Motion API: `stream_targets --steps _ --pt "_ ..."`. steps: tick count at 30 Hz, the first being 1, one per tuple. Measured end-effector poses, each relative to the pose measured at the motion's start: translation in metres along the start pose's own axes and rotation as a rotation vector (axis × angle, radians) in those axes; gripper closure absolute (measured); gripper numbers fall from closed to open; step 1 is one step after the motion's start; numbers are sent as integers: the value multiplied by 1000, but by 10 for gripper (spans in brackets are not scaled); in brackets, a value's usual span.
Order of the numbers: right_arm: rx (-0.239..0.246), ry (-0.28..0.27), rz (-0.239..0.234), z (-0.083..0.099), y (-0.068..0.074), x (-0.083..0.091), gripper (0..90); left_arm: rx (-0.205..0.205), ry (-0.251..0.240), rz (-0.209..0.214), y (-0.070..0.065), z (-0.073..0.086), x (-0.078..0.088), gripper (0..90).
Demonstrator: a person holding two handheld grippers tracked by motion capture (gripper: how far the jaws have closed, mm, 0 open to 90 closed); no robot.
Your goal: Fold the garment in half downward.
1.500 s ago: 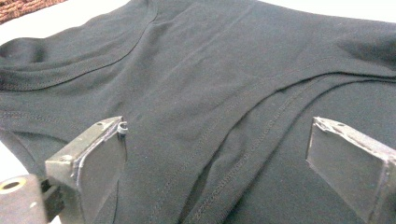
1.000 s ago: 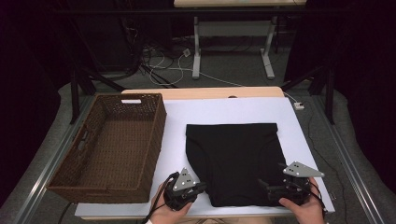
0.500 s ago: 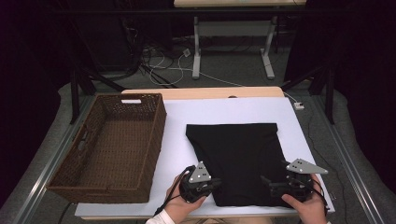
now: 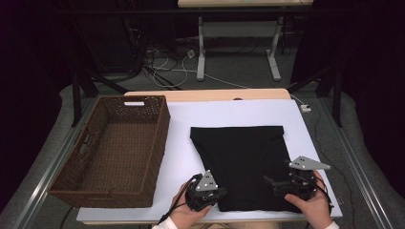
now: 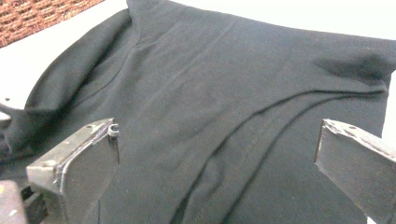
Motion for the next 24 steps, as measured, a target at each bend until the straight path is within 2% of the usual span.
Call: stream_targets --steps 4,10,13,16,18,20,24 --pt "10 6 -13 -9 5 -5 0 -1 0 -1 -1 1 0 860" --pt "54 4 -42 -33 20 -19 0 6 2 -3 -1 1 -1 859" --pt "48 15 -69 -41 26 -27 0 5 1 -3 0 1 -1 859" --pt "50 22 -74 -48 27 -35 0 14 4 2 -1 1 -2 860" --pt "45 49 -79 -50 28 -41 0 16 4 4 -1 1 -2 860" --pt "30 49 -88 -54 29 -47 0 19 1 6 -1 1 -2 860" --pt "33 45 -100 -62 30 -57 0 20 4 7 -1 2 -3 860"
Point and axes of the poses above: each handheld gripper's, and its own axes: x roughly backward along the jaws, z roughly out of its underside, y roughly to its left, the point moved 10 cm from there along -x, roughly forward along the jaws, and after that the axes turned 1 degree about z, right-handed, at the moved point
